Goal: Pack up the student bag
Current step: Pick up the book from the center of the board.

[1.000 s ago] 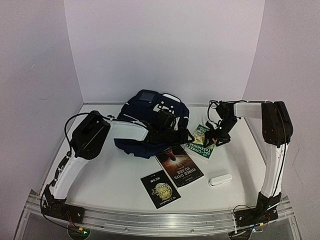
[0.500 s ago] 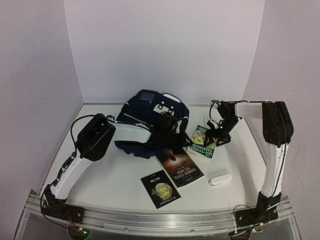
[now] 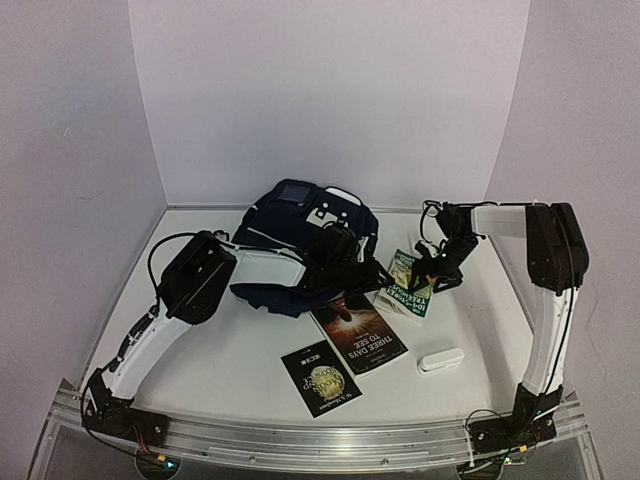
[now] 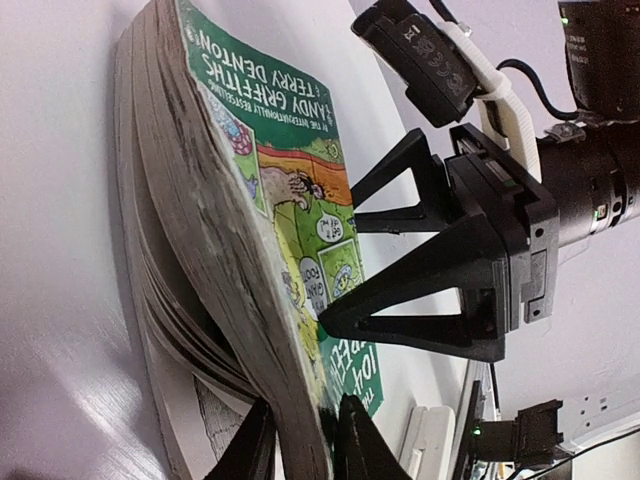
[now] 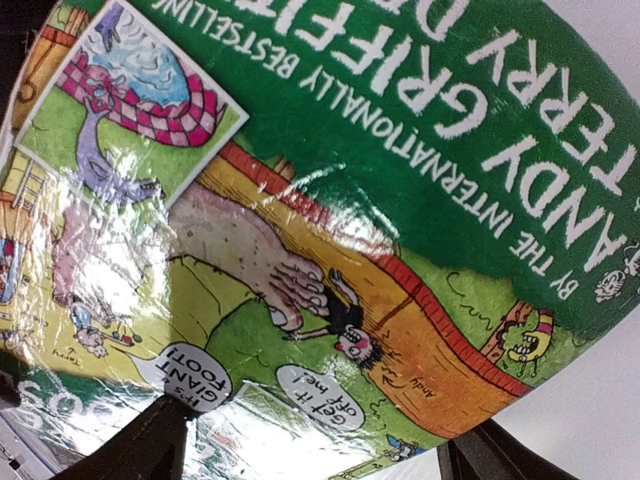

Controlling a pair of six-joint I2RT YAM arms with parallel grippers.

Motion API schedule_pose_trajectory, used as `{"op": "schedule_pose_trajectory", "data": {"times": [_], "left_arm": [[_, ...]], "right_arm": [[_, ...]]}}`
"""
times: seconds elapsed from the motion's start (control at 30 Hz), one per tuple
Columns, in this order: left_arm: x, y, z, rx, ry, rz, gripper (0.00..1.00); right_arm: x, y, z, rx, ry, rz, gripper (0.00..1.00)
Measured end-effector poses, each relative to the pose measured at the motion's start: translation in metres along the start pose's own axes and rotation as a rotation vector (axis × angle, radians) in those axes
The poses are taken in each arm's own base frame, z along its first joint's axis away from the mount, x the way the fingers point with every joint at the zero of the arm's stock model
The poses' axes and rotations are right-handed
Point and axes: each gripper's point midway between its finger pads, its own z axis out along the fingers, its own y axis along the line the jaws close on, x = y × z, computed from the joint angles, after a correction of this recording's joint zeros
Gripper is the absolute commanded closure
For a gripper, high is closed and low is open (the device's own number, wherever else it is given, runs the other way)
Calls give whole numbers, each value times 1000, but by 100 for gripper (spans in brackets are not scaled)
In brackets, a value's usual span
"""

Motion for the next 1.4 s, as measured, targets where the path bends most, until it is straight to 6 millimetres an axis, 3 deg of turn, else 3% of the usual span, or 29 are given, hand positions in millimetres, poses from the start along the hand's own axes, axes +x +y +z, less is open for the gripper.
{"op": "schedule_pose_trajectory", "data": {"times": [0.13, 0.27, 0.4, 0.47, 0.7, 0.83, 0.93, 1.17, 1.27, 1.4], "left_arm": [[-1, 0, 1, 14, -3, -16, 99], [-2, 0, 0, 24, -13, -19, 100], [-2, -2, -3, 40, -31, -3, 100], [-1, -5, -7, 46, -31, 5, 100], [-6, -17, -33, 83, -51, 12, 100], [-24, -31, -58, 104, -94, 22, 100], [-41, -50, -83, 126, -137, 47, 100], [-66, -115, -134, 228, -216, 158, 100], [-67, -138, -146, 290, -228, 202, 100], [-57, -151, -152, 364, -215, 232, 100]], "right_arm": [[0, -1, -1, 0, -1, 4, 13], [1, 0, -6, -6, -4, 9, 8], [1, 4, -25, -59, -26, 32, 2], [-4, 8, -47, -113, -76, 43, 2], [-26, 25, -160, -247, -355, 28, 2], [-22, 45, -194, -285, -423, -10, 2], [-18, 54, -198, -316, -420, -17, 2], [-1, 69, -181, -451, -335, 40, 2], [-1, 78, -179, -508, -315, 53, 2], [0, 99, -178, -566, -287, 35, 2]]}}
